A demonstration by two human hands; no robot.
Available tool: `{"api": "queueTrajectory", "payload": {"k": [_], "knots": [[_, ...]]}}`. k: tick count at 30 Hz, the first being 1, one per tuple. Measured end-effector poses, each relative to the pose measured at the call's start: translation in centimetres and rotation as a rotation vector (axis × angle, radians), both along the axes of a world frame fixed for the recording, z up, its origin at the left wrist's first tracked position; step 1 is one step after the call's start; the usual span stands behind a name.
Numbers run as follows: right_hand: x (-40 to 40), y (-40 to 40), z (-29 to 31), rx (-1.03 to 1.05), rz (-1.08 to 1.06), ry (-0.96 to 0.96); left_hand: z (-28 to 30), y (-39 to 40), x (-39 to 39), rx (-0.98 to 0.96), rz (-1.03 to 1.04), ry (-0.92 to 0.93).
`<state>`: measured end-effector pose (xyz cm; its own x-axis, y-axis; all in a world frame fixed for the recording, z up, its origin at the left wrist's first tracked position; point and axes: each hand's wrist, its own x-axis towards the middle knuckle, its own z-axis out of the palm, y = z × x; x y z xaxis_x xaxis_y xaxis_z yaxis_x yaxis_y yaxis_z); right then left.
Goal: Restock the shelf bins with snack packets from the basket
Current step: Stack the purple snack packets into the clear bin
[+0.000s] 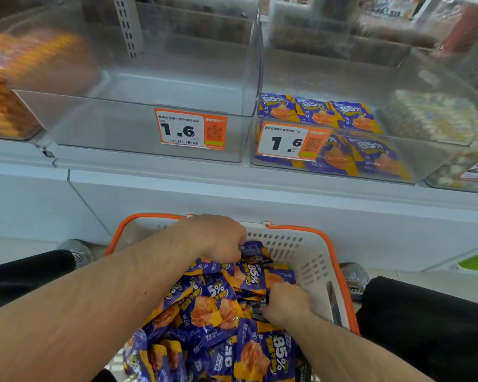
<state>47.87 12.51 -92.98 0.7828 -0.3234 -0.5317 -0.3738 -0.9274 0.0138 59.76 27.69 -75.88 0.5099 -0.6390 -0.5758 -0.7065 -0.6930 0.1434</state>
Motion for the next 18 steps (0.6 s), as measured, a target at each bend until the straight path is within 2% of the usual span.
{"api": "queueTrajectory", "payload": {"k": [4, 9, 12, 15, 18], "knots": [[2.0, -0.3, 3.9, -0.135, 0.205, -0.113, 0.4, 0.0, -0.3, -0.01, -0.011, 0.003], [5.1, -2.0, 10.8, -0.084, 0.213, -0.285, 1.2, 0.3, -0.1, -0.046, 0.043, -0.017], [6.6, -3.2, 15.6, 0.121, 0.188, -0.248, 2.2, 0.6, 0.2, -0.219, 0.149, 0.042], [7.1, -3.9, 18.6, 0.403, 0.147, -0.42, 3.3, 1.0, 0.9, -0.506, 0.443, 0.267], [6.6, -3.6, 20.8, 0.715, 0.023, -0.562, 3.6, 1.5, 1.3, -0.54, 0.659, 0.496]]}}
